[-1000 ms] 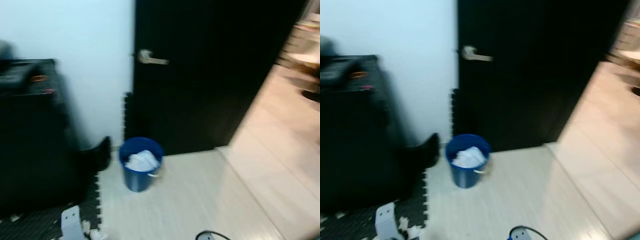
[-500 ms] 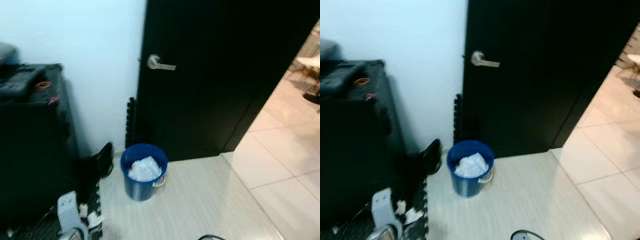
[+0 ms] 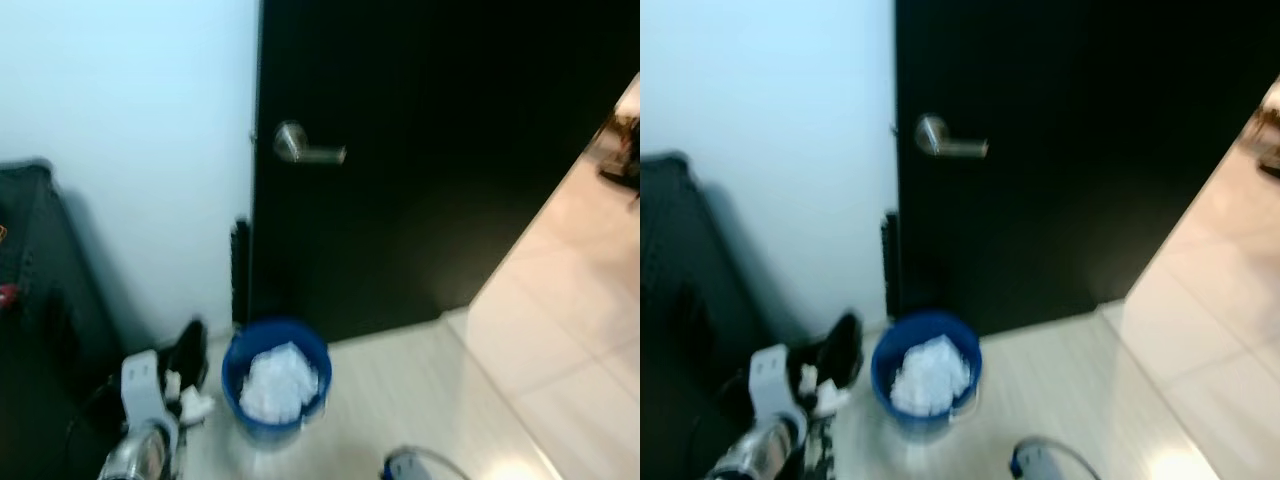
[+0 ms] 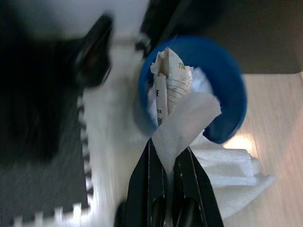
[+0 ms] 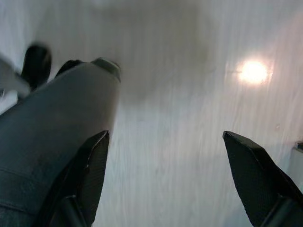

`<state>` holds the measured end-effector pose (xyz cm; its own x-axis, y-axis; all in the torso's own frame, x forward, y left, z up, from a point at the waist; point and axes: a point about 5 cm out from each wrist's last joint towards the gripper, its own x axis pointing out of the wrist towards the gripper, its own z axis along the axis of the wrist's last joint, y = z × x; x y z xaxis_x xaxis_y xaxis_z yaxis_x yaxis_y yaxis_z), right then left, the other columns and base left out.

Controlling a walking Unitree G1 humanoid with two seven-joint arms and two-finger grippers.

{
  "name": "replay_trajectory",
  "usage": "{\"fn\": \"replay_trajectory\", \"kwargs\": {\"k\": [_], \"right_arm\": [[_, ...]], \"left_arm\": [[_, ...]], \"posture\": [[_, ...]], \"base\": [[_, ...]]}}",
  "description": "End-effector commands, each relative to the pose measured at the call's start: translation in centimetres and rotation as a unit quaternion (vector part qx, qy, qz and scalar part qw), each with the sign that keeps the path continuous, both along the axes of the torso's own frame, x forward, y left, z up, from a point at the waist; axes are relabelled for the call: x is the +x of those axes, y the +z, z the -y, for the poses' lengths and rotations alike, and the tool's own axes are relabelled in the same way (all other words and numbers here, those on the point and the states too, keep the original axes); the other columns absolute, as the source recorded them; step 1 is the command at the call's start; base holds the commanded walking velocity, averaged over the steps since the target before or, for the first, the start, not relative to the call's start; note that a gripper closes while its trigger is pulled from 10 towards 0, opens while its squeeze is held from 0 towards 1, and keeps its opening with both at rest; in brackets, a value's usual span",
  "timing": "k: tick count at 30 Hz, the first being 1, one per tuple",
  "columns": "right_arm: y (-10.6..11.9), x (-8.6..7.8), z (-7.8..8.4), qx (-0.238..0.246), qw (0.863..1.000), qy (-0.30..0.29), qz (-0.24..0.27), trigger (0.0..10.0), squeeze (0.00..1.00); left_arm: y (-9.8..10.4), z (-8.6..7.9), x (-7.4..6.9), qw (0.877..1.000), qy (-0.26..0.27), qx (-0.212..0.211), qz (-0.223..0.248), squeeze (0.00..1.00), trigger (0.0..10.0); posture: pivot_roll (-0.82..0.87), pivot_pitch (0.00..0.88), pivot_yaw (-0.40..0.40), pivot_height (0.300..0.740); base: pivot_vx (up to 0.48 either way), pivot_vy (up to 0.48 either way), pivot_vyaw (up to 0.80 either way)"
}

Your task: Clean up the room

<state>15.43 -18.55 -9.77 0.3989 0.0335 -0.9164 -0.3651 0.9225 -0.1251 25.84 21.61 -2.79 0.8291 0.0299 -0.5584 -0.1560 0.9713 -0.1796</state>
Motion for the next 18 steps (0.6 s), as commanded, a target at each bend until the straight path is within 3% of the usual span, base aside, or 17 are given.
{"fn": "replay_trajectory", "kwargs": {"k": [1, 6, 9, 10, 13, 16, 18], "right_arm": [[-0.4, -1.3, 0.9, -0.006, 1.0, -0.017, -0.02, 10.0, 0.0], [-0.8, -3.1, 2.0, -0.011, 0.999, -0.019, -0.033, 10.0, 0.0], [-0.9, -3.8, 2.3, -0.014, 0.999, -0.02, -0.038, 10.0, 0.0], [-1.0, -4.2, 2.6, -0.015, 0.999, -0.021, -0.041, 10.0, 0.0], [-1.0, -4.2, 2.6, -0.016, 0.999, -0.02, -0.042, 10.0, 0.0], [-0.9, -4.1, 2.6, -0.016, 0.999, -0.02, -0.04, 10.0, 0.0], [-0.9, -3.9, 2.5, -0.014, 0.999, -0.019, -0.038, 10.0, 0.0]], "left_arm": [[-0.1, 1.0, 0.1, 1.0, -0.027, 0.001, 0.0, 0.0, 10.0], [0.4, 0.8, 0.6, 0.999, -0.036, 0.026, 0.005, 0.0, 10.0], [0.4, 0.5, 0.8, 0.999, -0.037, 0.038, -0.005, 0.0, 10.0], [0.5, 0.9, 0.9, 0.996, -0.073, 0.055, -0.006, 0.0, 10.0], [0.7, 1.1, 1.2, 0.994, -0.087, 0.058, 0.002, 0.0, 10.0], [1.3, 1.6, 1.8, 0.994, -0.099, 0.04, 0.021, 0.0, 10.0], [1.9, 2.7, 2.5, 0.99, -0.132, 0.006, 0.044, 0.0, 10.0]], "posture": [[-0.01, 0.0, -0.11, 0.74], [-0.01, 0.0, -0.107, 0.74], [-0.02, 0.0, -0.105, 0.74], [-0.02, 0.0, -0.104, 0.74], [-0.02, 0.0, -0.103, 0.74], [-0.03, 0.0, -0.101, 0.74], [-0.03, 0.0, -0.101, 0.74]], "base": [[0.48, 0.0, 0.0], [0.4, 0.0, 0.0], [0.0, 0.0, 0.0], [0.0, 0.0, 0.0], [0.0, 0.0, 0.0], [0.0, 0.0, 0.0], [0.0, 0.0, 0.0]]}}
